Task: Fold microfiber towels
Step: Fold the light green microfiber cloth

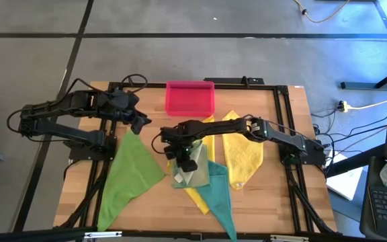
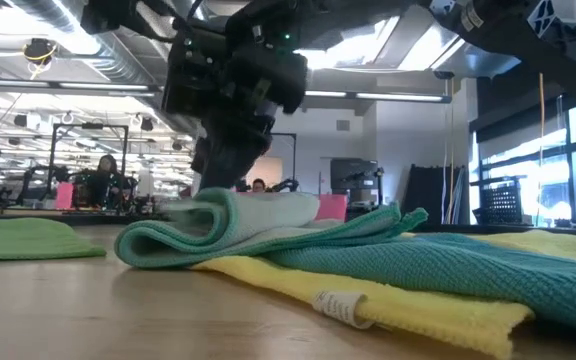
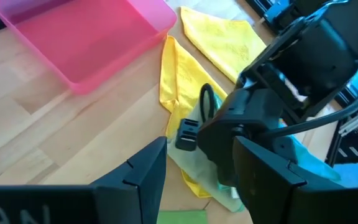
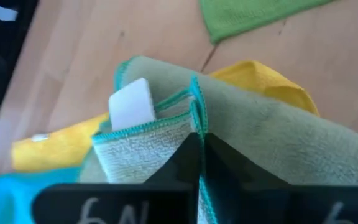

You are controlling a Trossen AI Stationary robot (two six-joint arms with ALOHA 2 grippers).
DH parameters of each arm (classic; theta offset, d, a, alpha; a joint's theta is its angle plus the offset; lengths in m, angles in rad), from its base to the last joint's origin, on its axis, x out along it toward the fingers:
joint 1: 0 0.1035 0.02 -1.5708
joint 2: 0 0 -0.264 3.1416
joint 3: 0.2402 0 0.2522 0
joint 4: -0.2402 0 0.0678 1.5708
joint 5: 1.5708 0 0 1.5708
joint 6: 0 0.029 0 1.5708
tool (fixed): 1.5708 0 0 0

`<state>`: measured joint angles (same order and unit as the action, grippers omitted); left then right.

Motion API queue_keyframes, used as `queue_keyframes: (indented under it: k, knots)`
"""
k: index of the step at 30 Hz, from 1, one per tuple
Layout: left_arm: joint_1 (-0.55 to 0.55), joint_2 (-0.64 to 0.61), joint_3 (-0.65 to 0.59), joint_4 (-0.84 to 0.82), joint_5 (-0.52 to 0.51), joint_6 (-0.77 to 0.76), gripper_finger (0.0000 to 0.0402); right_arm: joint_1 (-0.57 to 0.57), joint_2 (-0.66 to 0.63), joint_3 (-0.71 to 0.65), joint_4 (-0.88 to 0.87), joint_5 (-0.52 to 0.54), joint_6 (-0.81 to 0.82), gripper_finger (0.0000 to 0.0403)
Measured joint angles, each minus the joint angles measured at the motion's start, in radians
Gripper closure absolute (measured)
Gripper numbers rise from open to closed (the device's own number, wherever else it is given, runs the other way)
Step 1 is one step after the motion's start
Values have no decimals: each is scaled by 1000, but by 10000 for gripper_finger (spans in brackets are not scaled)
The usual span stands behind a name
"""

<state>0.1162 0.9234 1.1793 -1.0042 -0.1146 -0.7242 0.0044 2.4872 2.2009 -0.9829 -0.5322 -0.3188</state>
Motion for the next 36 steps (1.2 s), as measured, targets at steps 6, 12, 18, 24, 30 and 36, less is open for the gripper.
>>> queue_keyframes:
  k: [6,12,18,24,30,36]
  knots:
    - [0,0,0,-1,0,2,225,1,-1,14,-31,-19,1,396]
    - [0,0,0,-2,0,19,225,1,-1,16,-109,-77,52,386]
    - [0,0,0,0,0,20,225,8,-1,16,-262,-153,13,395]
    - [0,0,0,1,-1,21,225,16,-1,16,-332,-154,-26,392]
    - [0,0,0,3,-15,21,225,14,-1,14,-406,-145,-22,389]
    - [0,0,0,3,-15,21,225,14,-3,-15,-424,-164,-23,359]
